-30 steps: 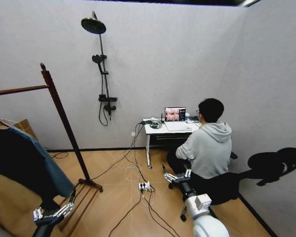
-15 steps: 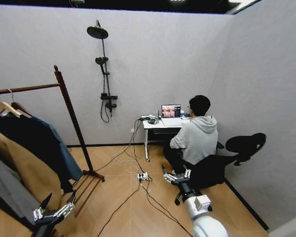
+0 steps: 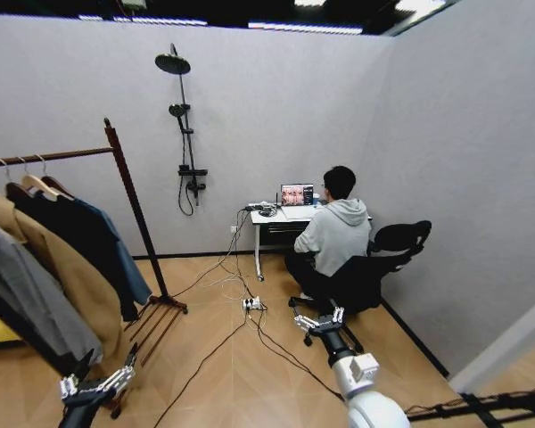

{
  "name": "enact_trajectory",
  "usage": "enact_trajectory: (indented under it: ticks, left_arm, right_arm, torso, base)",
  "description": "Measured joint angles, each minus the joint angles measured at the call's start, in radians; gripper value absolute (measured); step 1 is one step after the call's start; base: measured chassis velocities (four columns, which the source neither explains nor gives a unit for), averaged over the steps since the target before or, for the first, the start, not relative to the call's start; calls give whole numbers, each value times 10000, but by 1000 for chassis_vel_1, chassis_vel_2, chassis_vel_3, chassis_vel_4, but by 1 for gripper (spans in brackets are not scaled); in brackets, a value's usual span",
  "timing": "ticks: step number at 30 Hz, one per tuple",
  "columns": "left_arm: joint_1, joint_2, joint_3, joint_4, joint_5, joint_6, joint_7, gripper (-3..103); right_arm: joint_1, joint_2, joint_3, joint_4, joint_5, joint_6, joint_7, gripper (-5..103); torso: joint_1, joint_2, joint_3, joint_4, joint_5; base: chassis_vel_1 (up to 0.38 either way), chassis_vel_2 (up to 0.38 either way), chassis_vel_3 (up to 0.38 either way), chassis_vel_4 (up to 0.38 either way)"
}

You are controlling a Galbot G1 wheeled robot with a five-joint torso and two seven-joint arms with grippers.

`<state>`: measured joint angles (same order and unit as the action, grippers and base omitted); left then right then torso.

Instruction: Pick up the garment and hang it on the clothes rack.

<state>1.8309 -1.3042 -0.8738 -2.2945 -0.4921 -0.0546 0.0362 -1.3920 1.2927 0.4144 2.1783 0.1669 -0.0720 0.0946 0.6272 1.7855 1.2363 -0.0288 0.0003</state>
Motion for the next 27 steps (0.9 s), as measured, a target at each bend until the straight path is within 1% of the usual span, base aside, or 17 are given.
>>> enact_trajectory:
  ticks: [5, 8, 10, 11, 14, 19, 23, 27]
  left_arm:
    - [0, 0, 0, 0, 0, 0, 0, 100]
    - [0, 0, 0, 0, 0, -1, 0, 100]
    - [0, 0, 0, 0, 0, 0, 1, 100]
    - [0, 0, 1, 0, 0, 0, 2, 100]
    - [0, 0, 0, 0, 0, 0, 0, 100]
    - [0, 0, 1, 0, 0, -1, 2, 100]
    - [0, 0, 0, 0, 0, 0, 0, 100]
    - [1, 0, 1, 0, 0, 0, 1, 100]
  right_arm:
    - [129, 2, -259, -59, -47, -31, 168, 100]
    - [155, 2, -319, -97, -60, -35, 209, 100]
    - [163, 5, -332, -121, -72, -35, 221, 100]
    - [163, 9, -339, -145, -83, -35, 224, 100]
    - [158, 14, -353, -161, -92, -34, 226, 100]
    - [145, 29, -382, -193, -104, -26, 229, 100]
    - [143, 28, -387, -213, -136, 8, 229, 100]
    - [112, 24, -386, -215, -150, 47, 229, 100]
  torso:
    - [-1, 1, 0, 1, -4]
    - [0, 0, 0, -1, 0]
    - [0, 0, 0, 0, -6]
    - [0, 0, 0, 0, -1]
    - [0, 1, -1, 1, -3]
    - [-1, 1, -1, -4, -4]
    - [-2, 1, -1, 3, -2]
    - [0, 0, 0, 1, -1]
  base:
    - [225, -216, -222, 230]
    - [225, -216, -213, 233]
    - [206, -228, -224, 217]
    - [222, -219, -237, 200]
    - [207, -241, -237, 200]
    - [191, -229, -227, 194]
    - [211, -184, -177, 184]
    - [166, -175, -168, 160]
